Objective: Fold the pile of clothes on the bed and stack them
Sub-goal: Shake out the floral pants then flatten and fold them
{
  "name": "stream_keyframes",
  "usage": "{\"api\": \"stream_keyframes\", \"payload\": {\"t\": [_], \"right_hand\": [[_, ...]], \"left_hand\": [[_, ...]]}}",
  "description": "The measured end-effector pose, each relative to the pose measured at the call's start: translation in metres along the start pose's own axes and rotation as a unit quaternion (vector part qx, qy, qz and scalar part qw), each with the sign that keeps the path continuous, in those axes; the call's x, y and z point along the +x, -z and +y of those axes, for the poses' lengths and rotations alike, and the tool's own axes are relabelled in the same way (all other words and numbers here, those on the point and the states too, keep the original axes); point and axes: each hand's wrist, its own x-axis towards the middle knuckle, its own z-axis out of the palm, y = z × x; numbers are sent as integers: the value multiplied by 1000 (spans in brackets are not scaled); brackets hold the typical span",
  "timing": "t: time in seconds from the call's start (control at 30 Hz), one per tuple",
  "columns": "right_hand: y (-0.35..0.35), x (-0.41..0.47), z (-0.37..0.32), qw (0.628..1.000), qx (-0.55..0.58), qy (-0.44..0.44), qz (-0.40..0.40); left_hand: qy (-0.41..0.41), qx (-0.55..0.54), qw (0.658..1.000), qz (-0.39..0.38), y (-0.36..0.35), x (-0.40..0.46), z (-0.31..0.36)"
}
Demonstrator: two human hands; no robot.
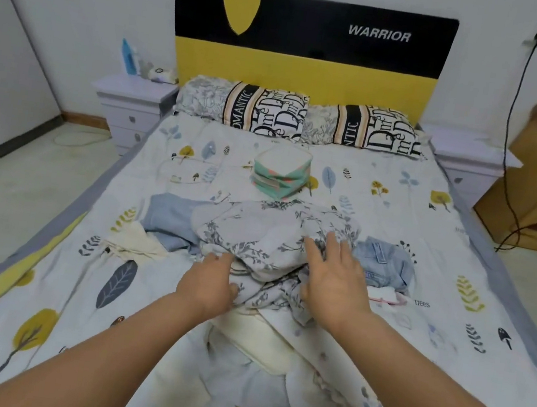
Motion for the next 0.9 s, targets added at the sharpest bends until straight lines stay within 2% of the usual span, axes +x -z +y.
{"api": "stream_keyframes", "payload": {"t": [0.2, 0.33, 0.4, 0.53, 0.67, 0.83, 0.9], "right_hand": [[-33, 62, 0, 998, -40, 3, 41], [-59, 85, -1, 999, -14, -15, -48], [-73, 85, 1, 996, -6, -13, -92], [-96, 69, 4, 997, -30, 29, -61], [-105, 47, -2, 996, 30, 70, -55], [-89, 11, -7, 987, 134, 76, -46], [-73, -4, -10, 978, 202, 48, 2]], "left_hand": [[78, -184, 978, 53, -18, 86, -2], [152, -217, 964, 32, -41, 124, -1], [157, -260, 952, 31, -56, 132, -3], [157, -326, 931, 45, -84, 131, -9], [116, -312, 939, 91, -86, 111, -11], [1, -326, 931, 164, -52, 51, -9], [-57, -340, 920, 185, -34, 23, -7]]}}
